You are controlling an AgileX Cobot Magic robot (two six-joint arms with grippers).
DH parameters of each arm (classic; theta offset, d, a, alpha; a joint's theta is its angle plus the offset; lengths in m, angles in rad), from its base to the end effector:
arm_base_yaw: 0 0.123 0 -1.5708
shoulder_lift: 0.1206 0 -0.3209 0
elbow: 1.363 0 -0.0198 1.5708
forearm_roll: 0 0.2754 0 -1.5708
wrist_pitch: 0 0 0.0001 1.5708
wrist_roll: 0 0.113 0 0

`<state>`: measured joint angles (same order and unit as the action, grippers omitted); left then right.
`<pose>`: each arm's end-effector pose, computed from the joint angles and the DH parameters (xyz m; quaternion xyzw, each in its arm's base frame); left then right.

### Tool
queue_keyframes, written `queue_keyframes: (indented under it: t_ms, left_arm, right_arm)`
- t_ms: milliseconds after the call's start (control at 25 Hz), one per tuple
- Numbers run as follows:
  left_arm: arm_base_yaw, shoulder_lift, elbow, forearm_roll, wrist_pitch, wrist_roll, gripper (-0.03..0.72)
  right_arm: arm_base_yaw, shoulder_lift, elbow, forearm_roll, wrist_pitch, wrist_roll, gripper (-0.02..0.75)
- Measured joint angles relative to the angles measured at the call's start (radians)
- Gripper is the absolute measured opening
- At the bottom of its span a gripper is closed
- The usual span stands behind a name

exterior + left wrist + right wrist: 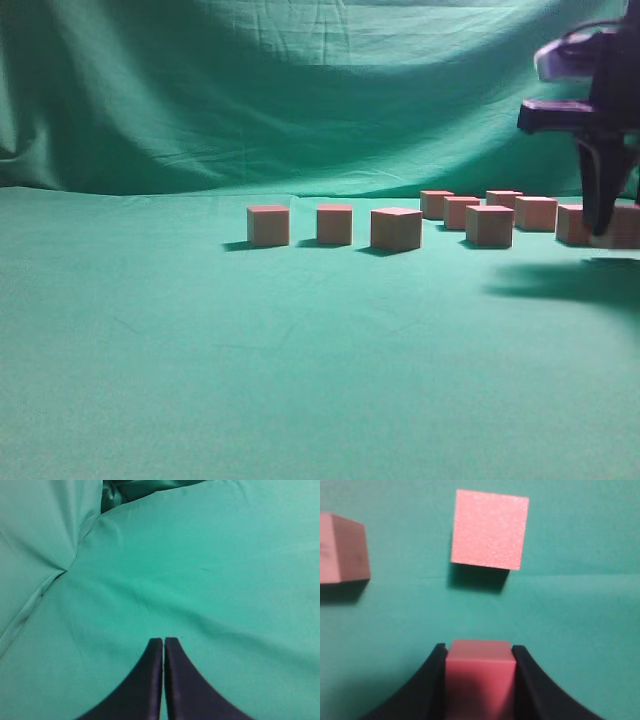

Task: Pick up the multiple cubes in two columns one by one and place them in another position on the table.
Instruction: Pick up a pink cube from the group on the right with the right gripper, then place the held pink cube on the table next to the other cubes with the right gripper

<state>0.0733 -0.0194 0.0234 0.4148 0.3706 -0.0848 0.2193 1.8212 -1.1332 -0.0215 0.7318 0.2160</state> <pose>0.0602 0.0210 0.1694 0.0469 0.7901 0.1713 0.5867 0.3725 0.0814 0.1729 -0.0087 0.9928 0.0178 0.1178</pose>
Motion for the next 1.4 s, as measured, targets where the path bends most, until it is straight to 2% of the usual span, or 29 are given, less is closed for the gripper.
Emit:
queue_keyframes:
  t_ms: [120, 240, 360, 520, 600, 720, 960, 1200, 1400]
  left_arm:
    - [0.000, 0.000, 0.000, 0.000, 0.000, 0.000, 0.000]
    - [0.000, 0.000, 0.000, 0.000, 0.000, 0.000, 0.000]
    - [0.000, 0.000, 0.000, 0.000, 0.000, 0.000, 0.000]
    - [0.000, 0.000, 0.000, 0.000, 0.000, 0.000, 0.000]
    - [0.000, 0.000, 0.000, 0.000, 0.000, 0.000, 0.000]
    - [0.000, 0.000, 0.000, 0.000, 0.000, 0.000, 0.000]
    - [0.000, 0.000, 0.000, 0.000, 0.000, 0.000, 0.000]
    - [0.000, 0.000, 0.000, 0.000, 0.000, 0.000, 0.000]
    - [0.000, 0.000, 0.000, 0.000, 0.000, 0.000, 0.000]
  right_arm:
    - [0.005, -0.052, -0.051, 0.079, 0.082, -0.111, 0.253]
    - [0.051, -0.093, -0.137, 0.170, 0.180, -0.242, 0.253]
    - [0.153, -0.104, -0.232, 0.214, 0.243, -0.327, 0.253]
    - [0.332, -0.086, -0.338, 0.225, 0.260, -0.361, 0.253]
    - [0.413, -0.046, -0.398, 0.231, 0.276, -0.351, 0.253]
    - [0.488, 0.045, -0.494, 0.229, 0.285, -0.253, 0.253]
    - [0.522, 0.219, -0.625, 0.220, 0.284, -0.058, 0.253]
    - [0.522, 0.317, -0.639, 0.171, 0.230, 0.099, 0.253]
    - [0.522, 0.357, -0.639, 0.144, 0.178, 0.149, 0.253]
